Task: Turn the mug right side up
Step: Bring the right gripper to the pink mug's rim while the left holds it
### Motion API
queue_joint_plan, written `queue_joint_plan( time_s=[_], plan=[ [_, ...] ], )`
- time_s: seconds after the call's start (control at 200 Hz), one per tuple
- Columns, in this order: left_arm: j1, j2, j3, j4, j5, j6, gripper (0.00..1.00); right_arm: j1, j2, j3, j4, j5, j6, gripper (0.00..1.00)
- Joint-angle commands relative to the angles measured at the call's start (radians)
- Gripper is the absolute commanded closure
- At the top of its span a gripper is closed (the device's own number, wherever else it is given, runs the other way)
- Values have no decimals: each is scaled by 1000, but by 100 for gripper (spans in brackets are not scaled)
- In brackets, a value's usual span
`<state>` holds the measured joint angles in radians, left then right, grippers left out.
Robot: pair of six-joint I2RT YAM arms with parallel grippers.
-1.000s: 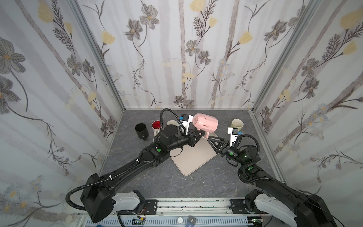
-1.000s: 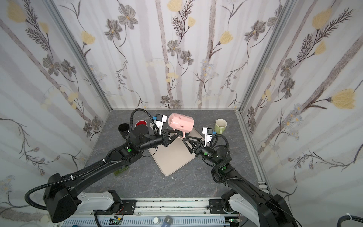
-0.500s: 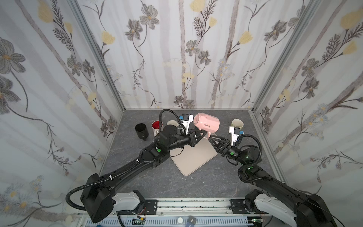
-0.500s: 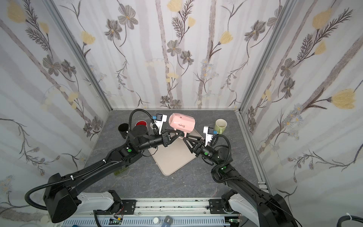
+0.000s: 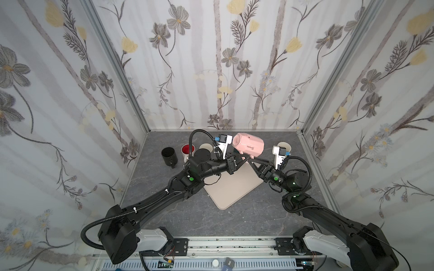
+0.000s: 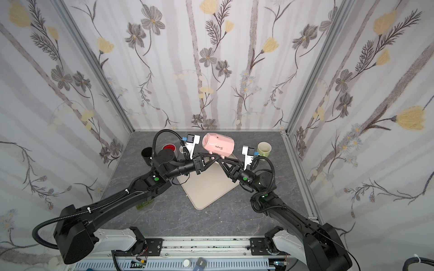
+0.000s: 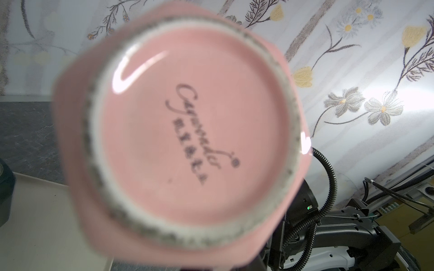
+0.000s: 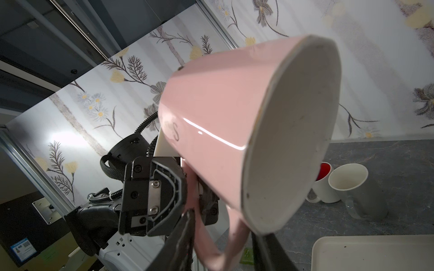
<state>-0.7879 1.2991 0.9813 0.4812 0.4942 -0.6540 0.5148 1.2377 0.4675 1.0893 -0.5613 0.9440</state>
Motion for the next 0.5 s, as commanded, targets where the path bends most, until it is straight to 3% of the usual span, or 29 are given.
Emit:
queue_joint_plan(
  time_s=[0.0,0.495],
  plan=[
    [-2,6,3,86,37,2,100,2,9,14,104,-56,7,65],
    [-1,-25,16,-96,21,118,100,2,-40,1,98,-75,-14,76]
  ],
)
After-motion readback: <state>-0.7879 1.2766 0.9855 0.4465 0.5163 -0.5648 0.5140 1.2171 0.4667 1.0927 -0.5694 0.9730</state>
